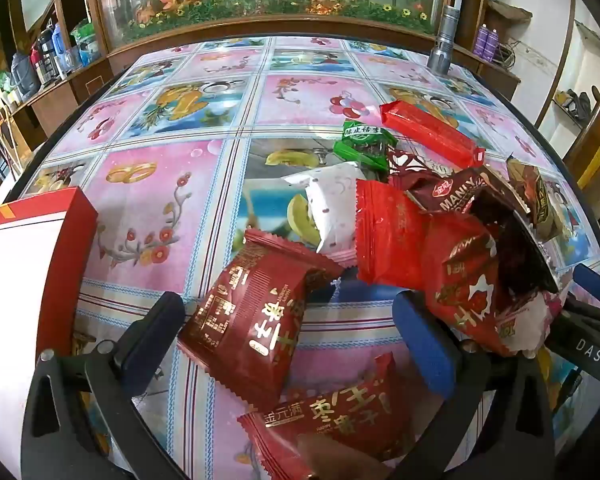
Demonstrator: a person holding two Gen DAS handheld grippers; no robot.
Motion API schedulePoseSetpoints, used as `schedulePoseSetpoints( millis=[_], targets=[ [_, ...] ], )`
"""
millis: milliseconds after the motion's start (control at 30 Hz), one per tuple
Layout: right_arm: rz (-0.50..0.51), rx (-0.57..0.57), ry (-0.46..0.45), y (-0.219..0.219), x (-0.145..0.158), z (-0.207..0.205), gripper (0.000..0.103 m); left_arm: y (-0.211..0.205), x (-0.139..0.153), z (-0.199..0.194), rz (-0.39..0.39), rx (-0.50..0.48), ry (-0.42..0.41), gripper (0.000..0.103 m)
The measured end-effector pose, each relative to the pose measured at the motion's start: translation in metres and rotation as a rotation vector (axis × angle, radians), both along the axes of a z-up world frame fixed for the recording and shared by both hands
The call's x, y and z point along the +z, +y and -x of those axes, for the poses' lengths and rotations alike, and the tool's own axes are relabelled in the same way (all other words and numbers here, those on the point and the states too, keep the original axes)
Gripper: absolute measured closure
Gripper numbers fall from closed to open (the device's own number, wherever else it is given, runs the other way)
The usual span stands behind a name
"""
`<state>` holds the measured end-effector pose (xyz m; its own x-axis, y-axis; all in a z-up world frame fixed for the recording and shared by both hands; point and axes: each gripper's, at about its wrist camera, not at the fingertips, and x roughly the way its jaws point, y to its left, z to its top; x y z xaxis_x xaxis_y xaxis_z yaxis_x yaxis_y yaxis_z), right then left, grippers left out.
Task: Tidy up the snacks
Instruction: 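Grasp the pink Lotso candy wrapper with the right tool while the left tool approaches the pile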
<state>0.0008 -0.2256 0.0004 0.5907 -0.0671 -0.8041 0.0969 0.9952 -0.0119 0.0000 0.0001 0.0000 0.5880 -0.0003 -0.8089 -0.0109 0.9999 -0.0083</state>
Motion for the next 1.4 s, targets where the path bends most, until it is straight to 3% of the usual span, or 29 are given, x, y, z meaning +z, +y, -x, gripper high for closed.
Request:
schedulePoseSetpoints(
  millis=[733,900,1133,1300,1400],
  targets=[
    [-0.004,0.000,0.001,0.000,0.000,0.000,0.000,0.000,0.000,0.000,-0.002,-0.001,0.004,0.000],
    [-0.004,0.000,0.001,0.000,0.000,0.000,0.000,0.004,0.005,0.008,-0.017,-0.008,0.062,0.000],
    [-0.004,0.006,0.006,0.001,0.000,0.000,0.000,0.030,0.068,0.060,-0.032,0.035,-0.134,0.000],
    [-0.008,0.143,0.065,0.002,0.000,0.008,0.000,0.057,0.085,0.092,-0.062,0.051,-0.175,0.000],
    [-0.053,0.121,0.035,-0.013,0.001,0.029,0.000,0.067,0.085,0.111,-0.050,0.042,-0.176,0.000]
  ],
)
